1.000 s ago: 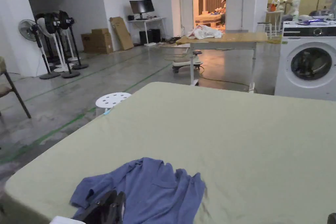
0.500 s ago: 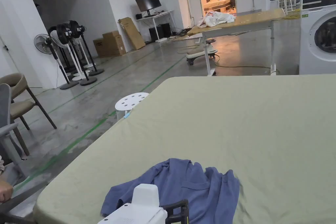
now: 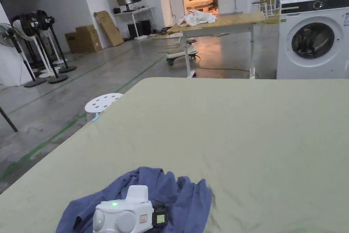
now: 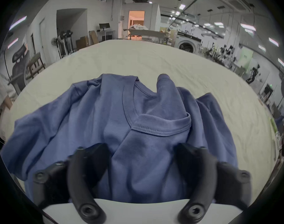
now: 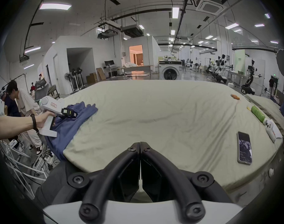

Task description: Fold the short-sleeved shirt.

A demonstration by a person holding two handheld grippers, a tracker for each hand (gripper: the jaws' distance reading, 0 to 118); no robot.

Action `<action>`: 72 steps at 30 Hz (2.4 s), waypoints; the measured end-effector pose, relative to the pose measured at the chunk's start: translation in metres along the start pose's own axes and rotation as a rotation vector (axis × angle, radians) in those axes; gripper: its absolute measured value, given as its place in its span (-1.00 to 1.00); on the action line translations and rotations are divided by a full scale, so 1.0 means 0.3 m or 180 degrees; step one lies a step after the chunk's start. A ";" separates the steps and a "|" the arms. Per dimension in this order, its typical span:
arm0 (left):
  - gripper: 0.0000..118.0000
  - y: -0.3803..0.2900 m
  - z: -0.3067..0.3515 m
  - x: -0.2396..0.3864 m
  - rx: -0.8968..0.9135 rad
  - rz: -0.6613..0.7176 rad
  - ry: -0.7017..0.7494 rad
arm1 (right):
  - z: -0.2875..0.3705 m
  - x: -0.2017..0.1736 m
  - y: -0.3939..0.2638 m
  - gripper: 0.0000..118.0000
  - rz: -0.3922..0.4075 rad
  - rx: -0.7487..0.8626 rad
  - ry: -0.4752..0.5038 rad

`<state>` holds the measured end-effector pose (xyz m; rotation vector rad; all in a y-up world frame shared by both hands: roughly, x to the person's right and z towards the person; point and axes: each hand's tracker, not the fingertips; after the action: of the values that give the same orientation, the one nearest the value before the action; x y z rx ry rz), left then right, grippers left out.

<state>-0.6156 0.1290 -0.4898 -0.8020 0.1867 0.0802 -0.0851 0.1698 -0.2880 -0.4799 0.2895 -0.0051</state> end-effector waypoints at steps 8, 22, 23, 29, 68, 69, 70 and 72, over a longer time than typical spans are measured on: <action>-1.00 0.074 0.010 -0.012 -0.0119 0.0148 -0.0070 | 0.056 0.039 -0.024 -1.00 -0.0136 0.0037 -0.0078; -1.00 0.629 0.558 0.234 0.1453 -0.0351 -0.0345 | 0.127 0.153 -0.042 -1.00 -0.0469 0.0166 -0.0271; -1.00 0.657 0.562 0.293 0.1441 -0.0468 -0.0428 | 0.135 0.162 -0.042 -1.00 -0.0492 0.0188 -0.0300; -1.00 0.648 0.467 0.766 0.1296 -0.1081 -0.1146 | 0.202 0.202 -0.040 -1.00 -0.0517 0.0266 -0.0485; -0.28 -0.363 1.098 0.493 0.2407 -0.0851 -0.1013 | 0.177 0.197 0.175 -1.00 0.0032 0.0924 -0.0475; -0.35 -0.383 1.115 0.491 0.2394 -0.0775 -0.0862 | 0.175 0.192 0.177 -1.00 0.0025 0.0937 -0.0462; -0.35 -0.407 1.132 0.482 0.2372 -0.0734 -0.0766 | 0.174 0.186 0.177 -1.00 0.0006 0.0951 -0.0451; -0.65 -0.446 1.151 0.462 0.2326 -0.0761 -0.0737 | 0.171 0.182 0.174 -1.00 -0.0027 0.0939 -0.0412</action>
<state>-0.4140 0.2850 -0.1877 -0.0783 -0.1026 -0.1182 -0.0219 0.2355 -0.2834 -0.1872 0.1559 -0.0246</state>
